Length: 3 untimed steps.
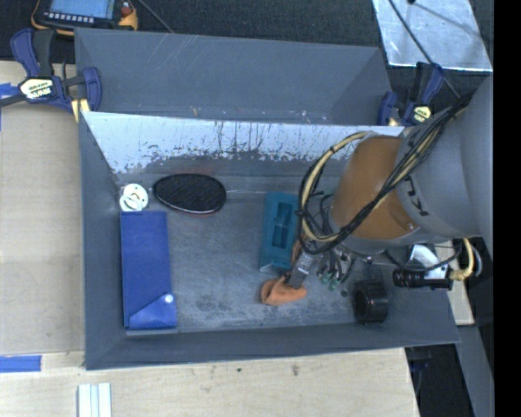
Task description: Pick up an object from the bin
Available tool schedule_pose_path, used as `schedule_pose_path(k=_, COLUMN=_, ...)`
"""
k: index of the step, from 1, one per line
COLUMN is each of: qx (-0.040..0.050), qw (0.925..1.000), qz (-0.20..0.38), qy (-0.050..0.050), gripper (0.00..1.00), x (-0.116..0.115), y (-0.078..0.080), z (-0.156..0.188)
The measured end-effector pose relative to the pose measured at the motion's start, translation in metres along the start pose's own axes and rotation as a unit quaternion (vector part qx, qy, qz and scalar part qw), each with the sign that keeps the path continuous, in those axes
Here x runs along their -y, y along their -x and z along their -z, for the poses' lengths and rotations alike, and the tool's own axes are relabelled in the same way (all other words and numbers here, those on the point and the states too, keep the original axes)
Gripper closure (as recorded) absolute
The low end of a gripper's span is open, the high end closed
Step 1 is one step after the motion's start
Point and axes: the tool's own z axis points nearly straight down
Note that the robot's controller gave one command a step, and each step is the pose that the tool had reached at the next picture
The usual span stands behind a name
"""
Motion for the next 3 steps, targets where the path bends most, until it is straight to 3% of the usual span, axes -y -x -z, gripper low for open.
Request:
schedule_pose_path(k=1, qx=-0.0008, qw=0.9997, qz=0.025, qy=0.000, gripper=1.00, x=-0.016, y=-0.017, z=0.000)
schedule_pose_path(k=2, qx=-0.0030, qw=0.9987, qz=0.050, qy=0.000, gripper=1.00, x=-0.014, y=-0.029, z=0.003)
schedule_pose_path(k=3, qx=-0.0022, qw=0.9957, qz=0.092, qy=-0.001, gripper=1.00, x=-0.051, y=-0.054, z=0.021)
